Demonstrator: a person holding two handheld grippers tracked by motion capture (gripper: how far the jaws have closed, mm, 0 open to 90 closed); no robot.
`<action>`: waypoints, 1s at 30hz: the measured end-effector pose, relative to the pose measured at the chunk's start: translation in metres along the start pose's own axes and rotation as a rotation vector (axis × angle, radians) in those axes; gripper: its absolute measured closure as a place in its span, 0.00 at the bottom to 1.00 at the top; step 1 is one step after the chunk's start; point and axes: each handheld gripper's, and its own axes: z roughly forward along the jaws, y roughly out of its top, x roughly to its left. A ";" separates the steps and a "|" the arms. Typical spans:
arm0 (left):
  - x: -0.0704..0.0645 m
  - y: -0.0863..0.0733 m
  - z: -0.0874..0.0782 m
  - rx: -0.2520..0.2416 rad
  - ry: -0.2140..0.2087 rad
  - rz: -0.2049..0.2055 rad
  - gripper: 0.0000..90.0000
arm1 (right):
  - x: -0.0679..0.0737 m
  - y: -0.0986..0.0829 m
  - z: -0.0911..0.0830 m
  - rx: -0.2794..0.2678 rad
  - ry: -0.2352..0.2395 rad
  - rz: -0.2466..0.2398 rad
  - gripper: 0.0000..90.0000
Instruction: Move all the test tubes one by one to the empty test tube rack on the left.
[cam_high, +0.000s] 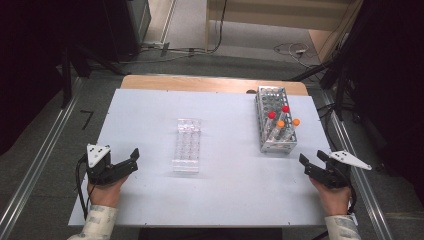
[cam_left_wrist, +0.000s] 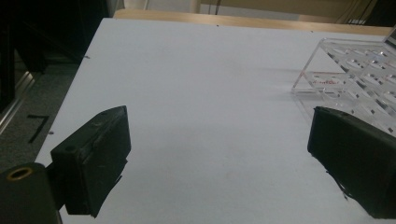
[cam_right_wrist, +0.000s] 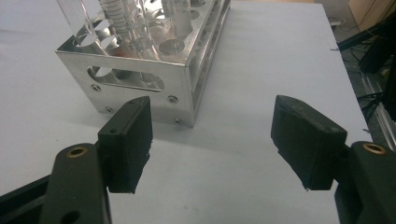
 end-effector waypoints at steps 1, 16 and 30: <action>0.000 0.000 0.000 0.001 -0.001 0.001 0.07 | 0.000 0.000 0.000 -0.001 0.002 -0.002 0.33; -0.005 -0.002 0.002 0.009 -0.007 0.010 0.07 | 0.010 0.009 0.001 -0.045 0.030 -0.032 0.41; -0.004 -0.002 0.004 0.012 -0.003 0.011 0.07 | 0.027 0.026 0.018 -0.080 0.055 -0.082 0.58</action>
